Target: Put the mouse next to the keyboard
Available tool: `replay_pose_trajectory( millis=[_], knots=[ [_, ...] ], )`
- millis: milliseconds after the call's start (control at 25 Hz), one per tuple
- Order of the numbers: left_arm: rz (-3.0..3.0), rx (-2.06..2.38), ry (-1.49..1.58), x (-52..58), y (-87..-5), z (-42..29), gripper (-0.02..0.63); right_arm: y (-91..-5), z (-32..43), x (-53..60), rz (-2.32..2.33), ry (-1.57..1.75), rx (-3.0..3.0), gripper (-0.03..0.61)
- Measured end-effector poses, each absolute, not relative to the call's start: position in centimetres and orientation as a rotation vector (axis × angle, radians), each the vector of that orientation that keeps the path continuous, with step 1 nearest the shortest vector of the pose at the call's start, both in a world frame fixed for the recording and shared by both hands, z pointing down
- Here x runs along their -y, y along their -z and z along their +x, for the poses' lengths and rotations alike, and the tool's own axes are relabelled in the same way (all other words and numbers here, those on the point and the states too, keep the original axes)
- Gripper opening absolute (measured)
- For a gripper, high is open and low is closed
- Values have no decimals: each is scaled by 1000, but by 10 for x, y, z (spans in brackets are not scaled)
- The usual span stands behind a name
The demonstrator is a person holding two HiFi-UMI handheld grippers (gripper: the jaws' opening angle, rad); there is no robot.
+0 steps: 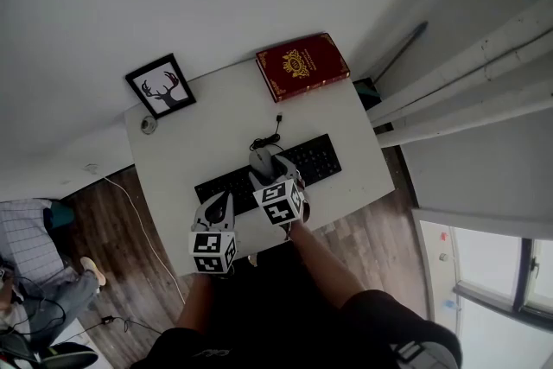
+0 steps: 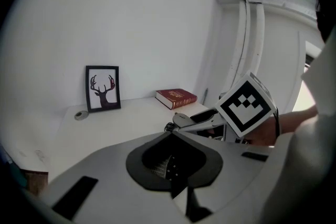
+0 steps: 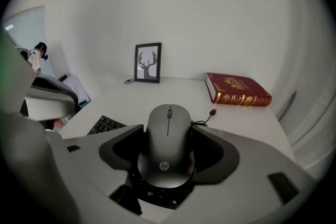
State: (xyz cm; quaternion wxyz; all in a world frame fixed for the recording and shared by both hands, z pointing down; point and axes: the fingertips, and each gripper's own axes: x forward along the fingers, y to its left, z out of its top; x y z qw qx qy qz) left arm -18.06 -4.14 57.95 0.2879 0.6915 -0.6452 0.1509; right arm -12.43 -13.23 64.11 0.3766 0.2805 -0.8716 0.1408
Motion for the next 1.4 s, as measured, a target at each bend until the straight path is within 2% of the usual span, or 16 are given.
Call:
replay_pose_trajectory(
  millis=[520,1400],
  knots=[
    [1900,1641,-481,81,-589,-96,2,-652,-62,163,712,-434,2248,302],
    [2027,1494,-564,146,-600,2,2,-666,52,226,862,-522,2187,302]
  ],
)
